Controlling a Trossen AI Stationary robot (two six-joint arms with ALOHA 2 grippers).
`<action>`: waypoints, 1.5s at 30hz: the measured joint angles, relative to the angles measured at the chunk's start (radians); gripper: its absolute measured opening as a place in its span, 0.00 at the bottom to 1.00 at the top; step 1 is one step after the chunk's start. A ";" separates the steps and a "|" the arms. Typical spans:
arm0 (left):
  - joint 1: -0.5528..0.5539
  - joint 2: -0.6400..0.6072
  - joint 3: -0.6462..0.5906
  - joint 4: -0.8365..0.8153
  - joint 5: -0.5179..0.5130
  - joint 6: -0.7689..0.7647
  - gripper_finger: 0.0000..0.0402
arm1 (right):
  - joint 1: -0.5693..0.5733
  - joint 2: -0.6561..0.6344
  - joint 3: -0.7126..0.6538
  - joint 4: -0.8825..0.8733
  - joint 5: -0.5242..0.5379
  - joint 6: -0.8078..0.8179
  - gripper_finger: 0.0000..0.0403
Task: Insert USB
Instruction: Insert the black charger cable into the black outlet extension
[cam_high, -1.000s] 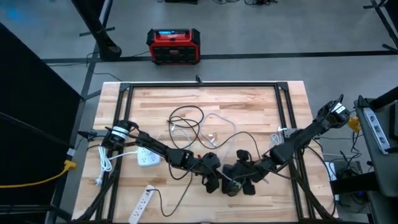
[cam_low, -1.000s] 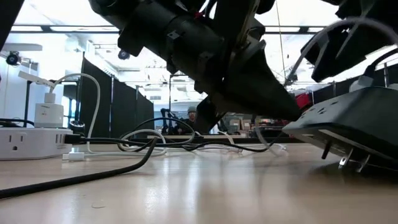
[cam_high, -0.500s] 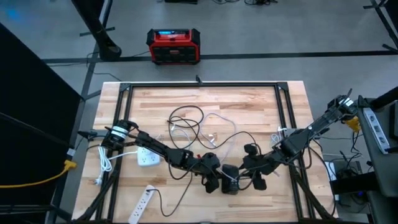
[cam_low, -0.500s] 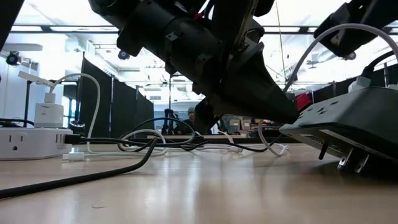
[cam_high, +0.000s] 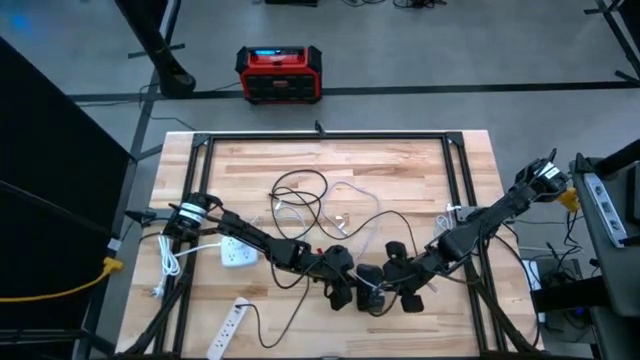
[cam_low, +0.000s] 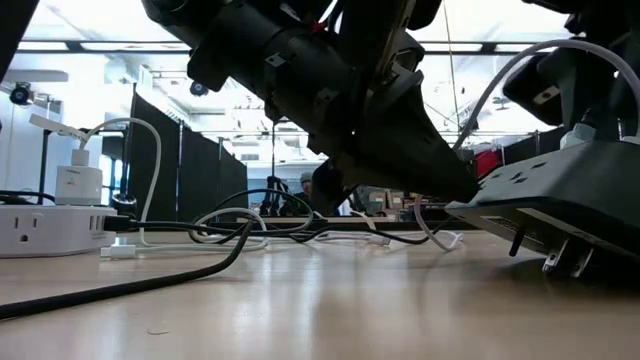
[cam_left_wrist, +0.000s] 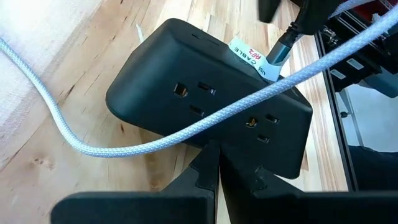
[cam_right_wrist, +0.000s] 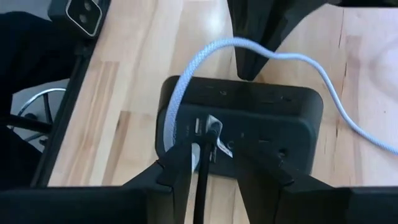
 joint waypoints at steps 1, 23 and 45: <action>0.000 0.000 0.000 0.000 0.000 0.000 0.00 | 0.000 -0.001 0.000 0.009 0.000 0.000 0.26; 0.000 0.001 -0.001 0.016 0.000 0.004 0.00 | 0.000 0.042 0.002 0.053 0.008 0.007 0.00; 0.001 -0.017 -0.002 0.027 -0.026 0.004 0.00 | -0.019 0.034 -0.003 0.067 -0.022 0.057 0.00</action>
